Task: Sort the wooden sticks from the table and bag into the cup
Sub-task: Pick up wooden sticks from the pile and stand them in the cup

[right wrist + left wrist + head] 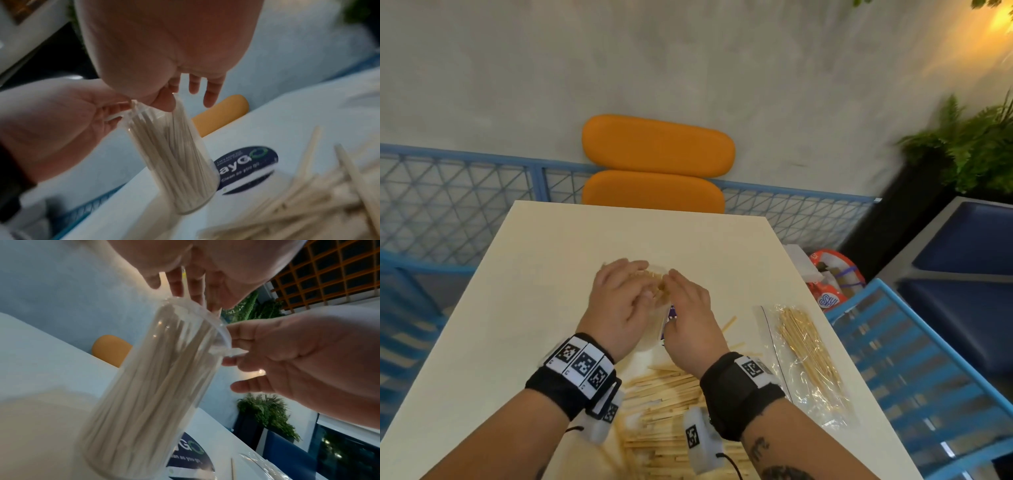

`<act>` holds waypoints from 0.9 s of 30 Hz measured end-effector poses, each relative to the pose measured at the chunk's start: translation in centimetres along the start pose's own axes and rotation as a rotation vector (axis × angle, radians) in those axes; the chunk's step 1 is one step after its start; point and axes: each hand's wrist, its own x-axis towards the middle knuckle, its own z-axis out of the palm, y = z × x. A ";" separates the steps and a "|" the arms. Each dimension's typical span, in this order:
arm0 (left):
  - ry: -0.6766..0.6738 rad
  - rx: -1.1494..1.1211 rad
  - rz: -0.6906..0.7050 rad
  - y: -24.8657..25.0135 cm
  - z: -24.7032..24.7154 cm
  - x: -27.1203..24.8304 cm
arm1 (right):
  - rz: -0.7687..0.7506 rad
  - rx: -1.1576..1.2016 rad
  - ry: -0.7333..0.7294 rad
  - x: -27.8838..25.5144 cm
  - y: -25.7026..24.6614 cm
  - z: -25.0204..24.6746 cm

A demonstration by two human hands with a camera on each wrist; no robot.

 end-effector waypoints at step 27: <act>0.145 -0.343 -0.645 1.6 2.7 -6.7 | 0.212 -0.560 -0.466 -0.6 10.1 -1.5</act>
